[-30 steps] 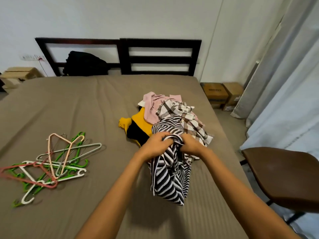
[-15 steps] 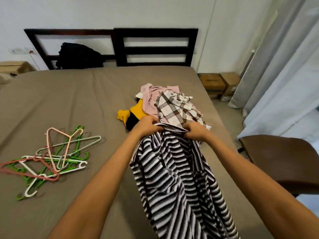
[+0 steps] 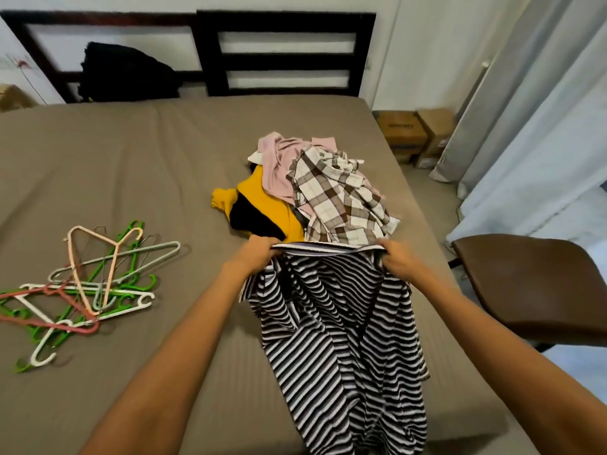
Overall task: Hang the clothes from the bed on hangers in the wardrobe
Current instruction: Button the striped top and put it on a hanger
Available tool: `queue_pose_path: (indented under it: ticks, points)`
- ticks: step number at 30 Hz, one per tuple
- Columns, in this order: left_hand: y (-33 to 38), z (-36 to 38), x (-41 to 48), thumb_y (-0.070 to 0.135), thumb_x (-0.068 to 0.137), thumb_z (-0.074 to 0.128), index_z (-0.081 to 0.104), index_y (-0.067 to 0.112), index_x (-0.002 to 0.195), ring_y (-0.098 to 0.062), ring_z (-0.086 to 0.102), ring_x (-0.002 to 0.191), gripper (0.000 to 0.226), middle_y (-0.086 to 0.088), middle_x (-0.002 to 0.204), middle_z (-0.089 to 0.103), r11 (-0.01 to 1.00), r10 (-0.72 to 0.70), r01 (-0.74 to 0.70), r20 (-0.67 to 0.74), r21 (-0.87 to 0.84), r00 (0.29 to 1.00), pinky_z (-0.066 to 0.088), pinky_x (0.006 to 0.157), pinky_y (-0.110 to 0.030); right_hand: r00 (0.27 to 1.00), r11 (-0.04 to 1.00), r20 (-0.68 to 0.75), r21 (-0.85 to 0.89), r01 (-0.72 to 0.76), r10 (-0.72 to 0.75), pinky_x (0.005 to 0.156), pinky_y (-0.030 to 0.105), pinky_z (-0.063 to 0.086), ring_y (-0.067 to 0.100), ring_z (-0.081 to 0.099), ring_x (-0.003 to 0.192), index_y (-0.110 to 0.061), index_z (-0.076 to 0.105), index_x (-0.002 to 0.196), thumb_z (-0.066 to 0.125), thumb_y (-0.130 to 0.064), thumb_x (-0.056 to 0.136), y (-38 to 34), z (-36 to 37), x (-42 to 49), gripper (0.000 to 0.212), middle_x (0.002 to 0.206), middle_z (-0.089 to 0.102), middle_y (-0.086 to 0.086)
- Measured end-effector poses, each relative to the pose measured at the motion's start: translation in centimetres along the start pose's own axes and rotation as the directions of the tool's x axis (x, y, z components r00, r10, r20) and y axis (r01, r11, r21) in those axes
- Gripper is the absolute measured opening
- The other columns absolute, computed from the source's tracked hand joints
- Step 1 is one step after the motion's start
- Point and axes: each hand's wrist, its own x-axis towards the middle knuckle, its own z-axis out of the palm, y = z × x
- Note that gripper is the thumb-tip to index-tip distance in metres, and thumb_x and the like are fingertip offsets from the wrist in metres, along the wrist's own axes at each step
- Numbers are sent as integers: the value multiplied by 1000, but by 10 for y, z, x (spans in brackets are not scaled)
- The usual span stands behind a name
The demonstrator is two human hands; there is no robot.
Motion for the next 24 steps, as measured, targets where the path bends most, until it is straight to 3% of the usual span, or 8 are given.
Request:
queue_pose_path:
  ticks: [6,9,13,15,18,21,23,24]
  points:
    - [4,-3,-5,20,102,36,55,3,119,-32,55,108,31,-17,117,60,956,34,-35,-9,-292,999,40,88,-38,873,976,462,-211,-60,154,96,37,45,30,55,111,0,53,125,47,-13,92,-8,-29,3,36,128,55,18]
    - [12,-3,-7,21,97,39,60,-4,101,-32,60,88,33,-21,94,64,907,-31,-125,-360,-403,932,40,74,-39,991,992,69,-65,-109,113,78,32,39,32,54,103,4,58,112,46,-3,91,-15,-48,13,25,115,59,23]
    - [22,-6,-8,23,85,69,58,6,83,-14,51,61,20,-5,70,59,896,-69,-213,-595,-390,801,31,53,-19,953,998,-297,31,-48,55,65,27,28,29,52,81,-1,54,93,47,-7,90,-16,-38,12,10,85,55,18]
    - [5,-2,-1,36,73,79,56,12,86,-16,54,72,36,-2,80,59,986,45,-98,-345,-137,938,37,59,-22,968,993,-248,120,11,20,65,28,30,29,52,72,-6,55,83,48,-10,92,-5,-31,9,13,76,55,10]
    - [-13,4,-1,18,86,62,57,0,108,-35,57,106,29,-19,110,58,934,-160,155,-12,322,987,46,87,-41,993,958,-61,261,117,-105,76,26,40,18,57,88,-9,61,105,71,-33,82,15,-24,5,35,98,62,2]
    - [-15,2,-10,15,92,48,60,-1,111,-35,59,105,29,-21,115,62,867,-380,356,1,349,925,48,89,-39,952,985,303,-150,89,-40,94,32,43,24,53,110,-8,47,126,82,-46,65,28,-14,6,79,121,54,5]
    - [-15,3,-15,25,95,46,64,4,99,-27,67,81,28,-17,105,68,887,-439,458,423,61,793,54,68,-33,786,910,565,-415,7,252,91,36,49,27,56,108,-6,49,129,76,-37,75,20,-14,1,68,121,57,10]
    - [-11,2,-20,29,97,46,65,8,95,-20,68,69,29,-12,96,72,804,-375,586,676,-103,635,55,61,-29,651,881,668,-474,-1,360,84,35,53,28,58,102,-3,52,126,70,-33,82,13,-19,0,57,115,59,12]
